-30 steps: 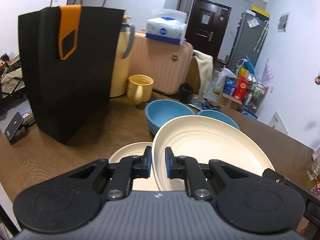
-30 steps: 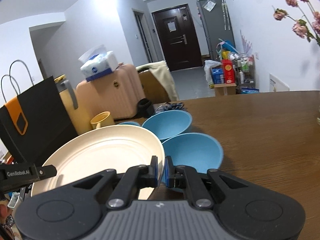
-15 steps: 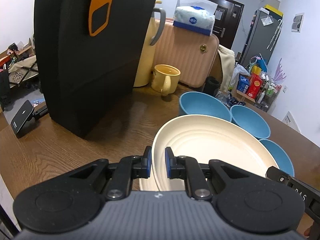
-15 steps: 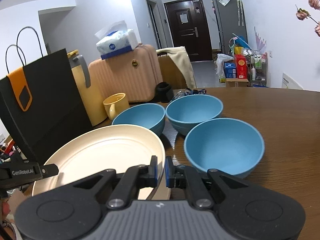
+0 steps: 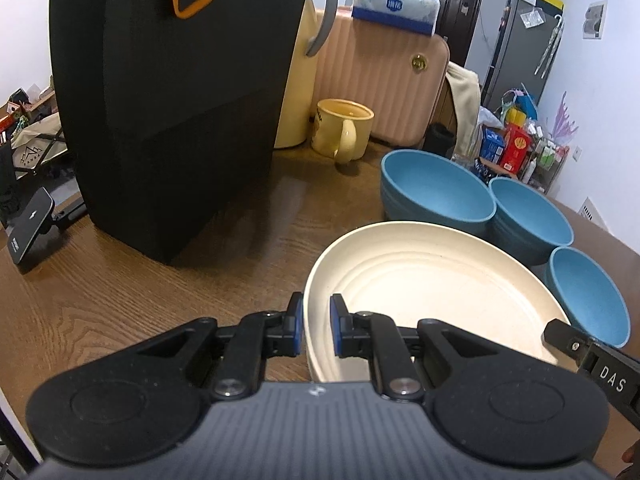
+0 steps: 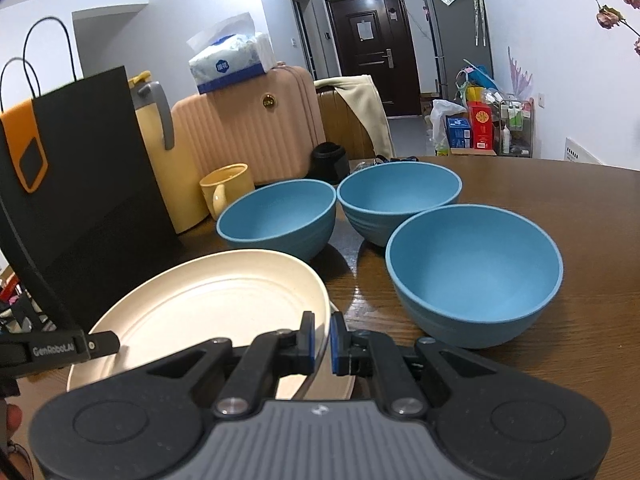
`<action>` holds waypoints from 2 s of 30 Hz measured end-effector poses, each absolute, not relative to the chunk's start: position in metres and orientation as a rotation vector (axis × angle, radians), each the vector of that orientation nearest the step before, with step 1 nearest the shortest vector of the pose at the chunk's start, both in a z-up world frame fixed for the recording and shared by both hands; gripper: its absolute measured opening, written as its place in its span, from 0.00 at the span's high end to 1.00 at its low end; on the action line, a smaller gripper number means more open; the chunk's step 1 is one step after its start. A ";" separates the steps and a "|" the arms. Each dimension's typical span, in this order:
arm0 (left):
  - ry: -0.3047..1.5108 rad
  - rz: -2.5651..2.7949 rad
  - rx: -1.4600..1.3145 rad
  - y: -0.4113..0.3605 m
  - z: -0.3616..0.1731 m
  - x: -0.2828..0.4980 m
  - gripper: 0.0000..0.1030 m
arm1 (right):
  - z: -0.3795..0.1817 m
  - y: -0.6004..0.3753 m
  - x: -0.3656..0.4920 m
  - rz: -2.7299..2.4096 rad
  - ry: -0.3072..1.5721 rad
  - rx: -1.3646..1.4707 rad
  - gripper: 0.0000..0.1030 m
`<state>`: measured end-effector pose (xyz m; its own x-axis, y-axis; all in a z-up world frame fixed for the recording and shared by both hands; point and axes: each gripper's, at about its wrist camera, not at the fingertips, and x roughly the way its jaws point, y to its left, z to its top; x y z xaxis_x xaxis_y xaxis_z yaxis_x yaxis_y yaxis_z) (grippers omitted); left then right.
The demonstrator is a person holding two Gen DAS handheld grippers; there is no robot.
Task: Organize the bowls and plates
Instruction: 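Lower the held cream plate onto the plate stack beside the blue bowls, then open both grippers and release the plate rim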
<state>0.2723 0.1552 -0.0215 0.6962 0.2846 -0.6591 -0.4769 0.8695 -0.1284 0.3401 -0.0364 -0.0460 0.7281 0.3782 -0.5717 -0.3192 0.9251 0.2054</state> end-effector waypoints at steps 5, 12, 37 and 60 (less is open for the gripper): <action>0.690 0.433 -0.282 0.157 -0.032 0.277 0.86 | -0.054 -0.031 0.342 0.378 0.642 0.082 0.93; 0.691 0.432 -0.240 0.152 -0.040 0.284 0.86 | -0.067 -0.031 0.344 0.367 0.639 0.071 0.93; 0.697 0.444 -0.150 0.140 -0.064 0.294 0.86 | -0.087 -0.030 0.351 0.362 0.634 0.063 0.93; 0.647 0.427 -0.189 0.151 -0.044 0.278 0.00 | -0.074 -0.043 0.349 0.385 0.630 0.128 0.26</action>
<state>0.2785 0.1508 -0.0441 0.7153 0.3251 -0.6186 -0.4409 0.8967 -0.0386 0.3491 -0.0433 -0.0738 0.7403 0.3881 -0.5489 -0.3110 0.9216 0.2321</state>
